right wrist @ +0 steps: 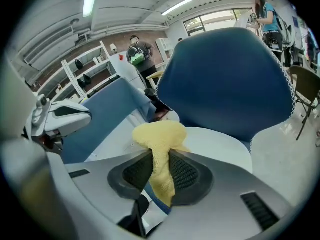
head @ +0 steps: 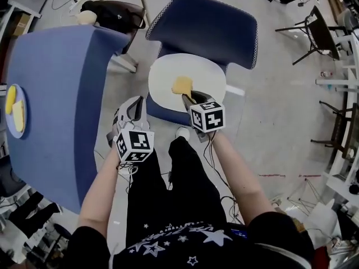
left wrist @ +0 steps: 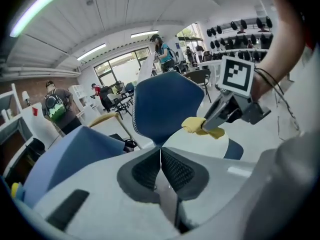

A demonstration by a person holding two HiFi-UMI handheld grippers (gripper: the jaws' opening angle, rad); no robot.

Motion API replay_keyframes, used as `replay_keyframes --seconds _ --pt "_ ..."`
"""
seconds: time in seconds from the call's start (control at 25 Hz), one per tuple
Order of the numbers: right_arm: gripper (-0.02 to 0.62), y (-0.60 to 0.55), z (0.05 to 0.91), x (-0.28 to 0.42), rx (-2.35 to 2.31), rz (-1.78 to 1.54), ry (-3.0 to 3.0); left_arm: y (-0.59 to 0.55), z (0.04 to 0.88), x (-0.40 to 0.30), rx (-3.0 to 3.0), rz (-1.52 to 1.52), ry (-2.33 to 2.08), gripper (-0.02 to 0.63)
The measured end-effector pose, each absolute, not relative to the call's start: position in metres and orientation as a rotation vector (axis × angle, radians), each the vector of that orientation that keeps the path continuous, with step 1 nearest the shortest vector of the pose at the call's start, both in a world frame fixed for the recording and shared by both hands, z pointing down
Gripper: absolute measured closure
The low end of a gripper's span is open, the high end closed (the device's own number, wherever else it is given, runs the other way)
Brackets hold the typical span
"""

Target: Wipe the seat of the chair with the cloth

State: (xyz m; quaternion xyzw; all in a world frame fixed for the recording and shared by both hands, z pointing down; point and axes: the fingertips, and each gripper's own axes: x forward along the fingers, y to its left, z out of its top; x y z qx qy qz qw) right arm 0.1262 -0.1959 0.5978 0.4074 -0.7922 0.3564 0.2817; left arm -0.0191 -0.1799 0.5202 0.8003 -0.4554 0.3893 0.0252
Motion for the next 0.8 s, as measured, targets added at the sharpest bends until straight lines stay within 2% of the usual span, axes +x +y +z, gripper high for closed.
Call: replay_keyframes --seconds 0.36,0.52,0.8 --pt "0.495 -0.240 0.680 0.077 1.204 0.990 -1.942 -0.231 0.620 -0.060 2.402 1.052 -1.289 0.584" --pt "0.495 -0.271 0.709 0.052 1.216 0.983 -1.896 -0.259 0.652 -0.080 2.437 1.118 -1.232 0.584" --pt "0.495 -0.315 0.745 0.031 1.218 0.968 -1.873 -0.275 0.676 -0.074 2.493 1.149 -1.133 0.584"
